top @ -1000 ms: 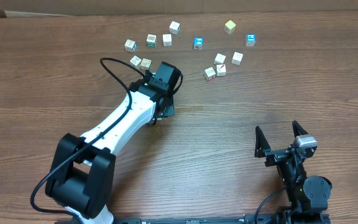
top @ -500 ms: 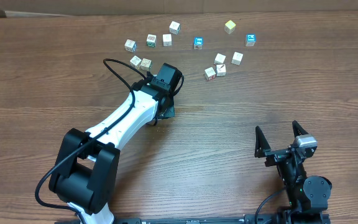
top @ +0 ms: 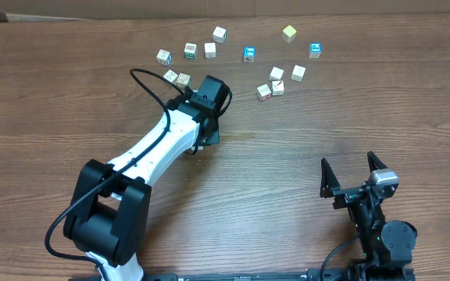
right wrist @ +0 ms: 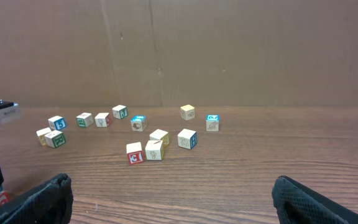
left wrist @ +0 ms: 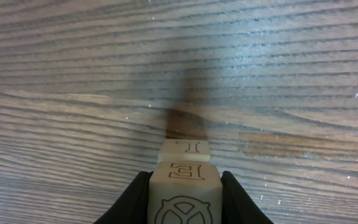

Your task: Form a tower

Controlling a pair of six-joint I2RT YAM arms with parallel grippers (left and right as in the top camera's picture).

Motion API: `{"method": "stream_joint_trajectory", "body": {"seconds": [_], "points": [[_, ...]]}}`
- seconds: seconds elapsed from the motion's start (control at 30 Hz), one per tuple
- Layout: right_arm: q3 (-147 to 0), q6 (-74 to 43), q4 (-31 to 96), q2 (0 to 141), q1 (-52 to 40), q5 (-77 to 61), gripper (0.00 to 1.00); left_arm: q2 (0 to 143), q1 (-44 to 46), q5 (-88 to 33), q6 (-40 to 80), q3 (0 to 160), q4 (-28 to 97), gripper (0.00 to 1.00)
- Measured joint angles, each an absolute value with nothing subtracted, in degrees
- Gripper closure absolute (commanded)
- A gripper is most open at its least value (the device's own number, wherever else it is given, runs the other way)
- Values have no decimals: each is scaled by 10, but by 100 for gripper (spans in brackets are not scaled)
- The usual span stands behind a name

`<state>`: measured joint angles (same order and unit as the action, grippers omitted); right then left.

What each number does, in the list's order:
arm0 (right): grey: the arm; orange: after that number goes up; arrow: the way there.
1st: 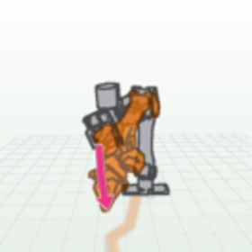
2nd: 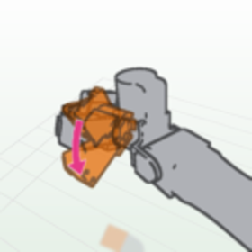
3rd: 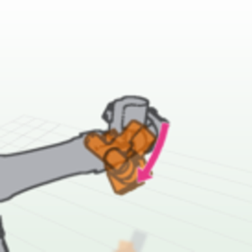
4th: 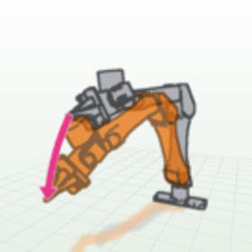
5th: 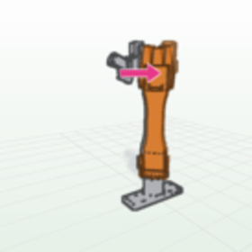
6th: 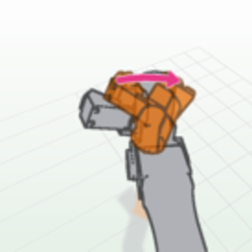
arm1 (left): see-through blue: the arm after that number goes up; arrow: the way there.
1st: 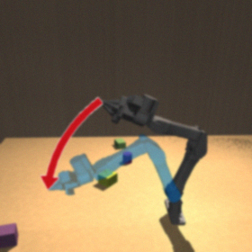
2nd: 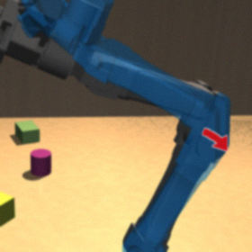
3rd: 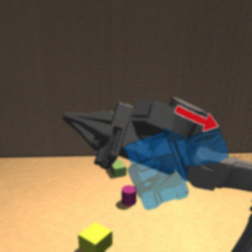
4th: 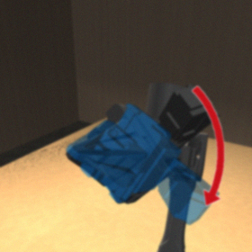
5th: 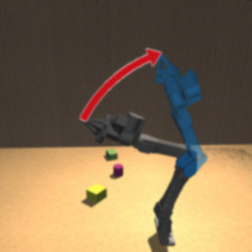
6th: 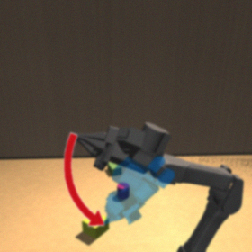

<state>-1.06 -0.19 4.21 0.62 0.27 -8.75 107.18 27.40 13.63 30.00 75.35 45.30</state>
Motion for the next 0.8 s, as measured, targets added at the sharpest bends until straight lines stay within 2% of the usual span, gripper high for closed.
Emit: {"method": "stream_joint_trajectory", "body": {"seconds": [0.27,0.8], "points": [[-11,-2,42,6,3,-87,0,1072,274,141,299,754,462,77],[-11,-2,42,6,3,-88,0,1072,274,142,298,754,460,67]]}}
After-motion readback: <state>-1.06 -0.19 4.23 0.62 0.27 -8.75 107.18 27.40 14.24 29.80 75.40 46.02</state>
